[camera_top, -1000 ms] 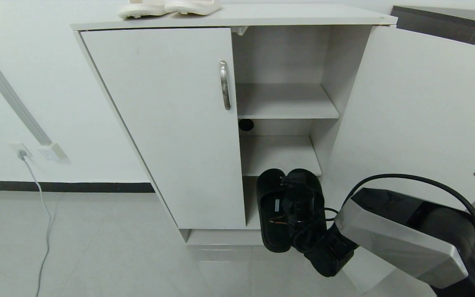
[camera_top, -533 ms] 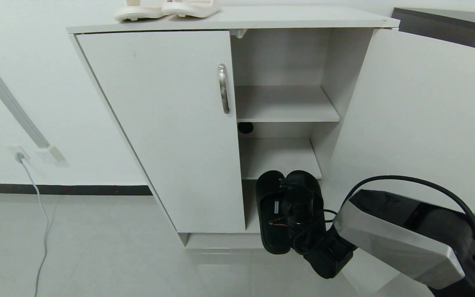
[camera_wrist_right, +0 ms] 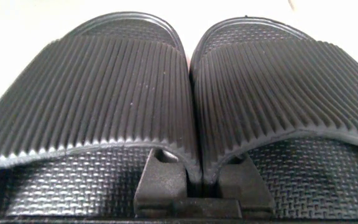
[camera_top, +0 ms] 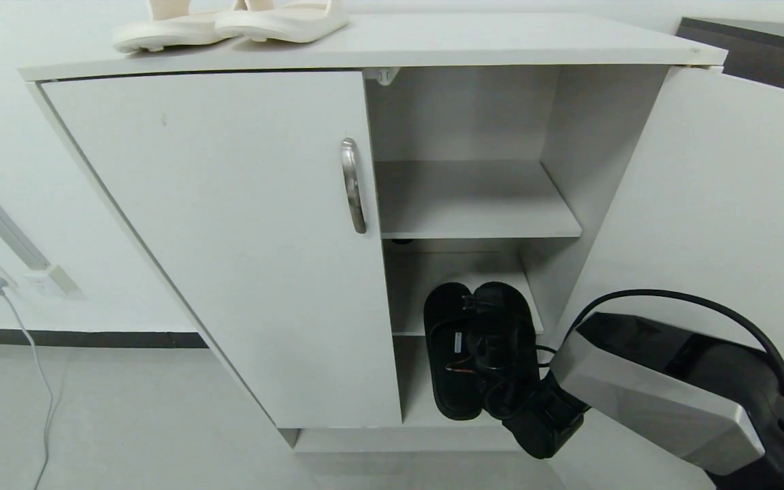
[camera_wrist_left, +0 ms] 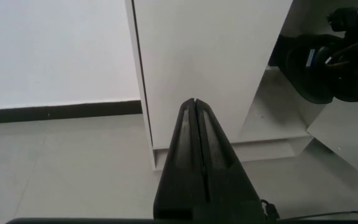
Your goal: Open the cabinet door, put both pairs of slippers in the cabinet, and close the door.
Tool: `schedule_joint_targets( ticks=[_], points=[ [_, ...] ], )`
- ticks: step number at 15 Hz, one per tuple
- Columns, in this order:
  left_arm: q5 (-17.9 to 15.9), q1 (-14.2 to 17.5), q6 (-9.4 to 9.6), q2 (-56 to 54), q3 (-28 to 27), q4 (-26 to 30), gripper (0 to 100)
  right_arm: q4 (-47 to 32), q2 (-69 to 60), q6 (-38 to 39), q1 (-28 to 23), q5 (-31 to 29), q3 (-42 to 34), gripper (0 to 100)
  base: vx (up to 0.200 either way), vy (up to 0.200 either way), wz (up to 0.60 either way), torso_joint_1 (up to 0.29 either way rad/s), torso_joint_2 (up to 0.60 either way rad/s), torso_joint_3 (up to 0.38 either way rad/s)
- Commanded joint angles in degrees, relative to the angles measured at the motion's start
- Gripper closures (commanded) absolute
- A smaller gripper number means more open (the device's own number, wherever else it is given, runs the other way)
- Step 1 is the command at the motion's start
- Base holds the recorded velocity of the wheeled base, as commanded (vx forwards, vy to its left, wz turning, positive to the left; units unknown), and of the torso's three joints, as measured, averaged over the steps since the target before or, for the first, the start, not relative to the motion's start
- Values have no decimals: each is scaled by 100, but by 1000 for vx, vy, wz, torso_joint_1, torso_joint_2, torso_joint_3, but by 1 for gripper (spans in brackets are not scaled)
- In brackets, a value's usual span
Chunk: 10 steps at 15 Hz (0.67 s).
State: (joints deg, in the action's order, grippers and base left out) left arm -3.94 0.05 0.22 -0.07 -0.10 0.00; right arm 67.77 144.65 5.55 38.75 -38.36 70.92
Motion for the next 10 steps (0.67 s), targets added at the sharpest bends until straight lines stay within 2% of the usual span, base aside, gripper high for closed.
schedule_joint_targets(
  ticks=[1, 7, 10],
  points=[
    [-2, 4, -4, 7, 1, 0, 100, -9, 1, -10, 1, 22, 9, 100, 0, 0, 0, 0, 0, 0],
    [-2, 4, -4, 7, 1, 0, 100, -791, 107, -19, -219, 303, 765, 100, 0, 0, 0, 0, 0, 0],
    [-2, 4, -4, 7, 1, 0, 100, -1679, 520, -19, -430, 330, 2013, 100, 0, 0, 0, 0, 0, 0]
  ],
)
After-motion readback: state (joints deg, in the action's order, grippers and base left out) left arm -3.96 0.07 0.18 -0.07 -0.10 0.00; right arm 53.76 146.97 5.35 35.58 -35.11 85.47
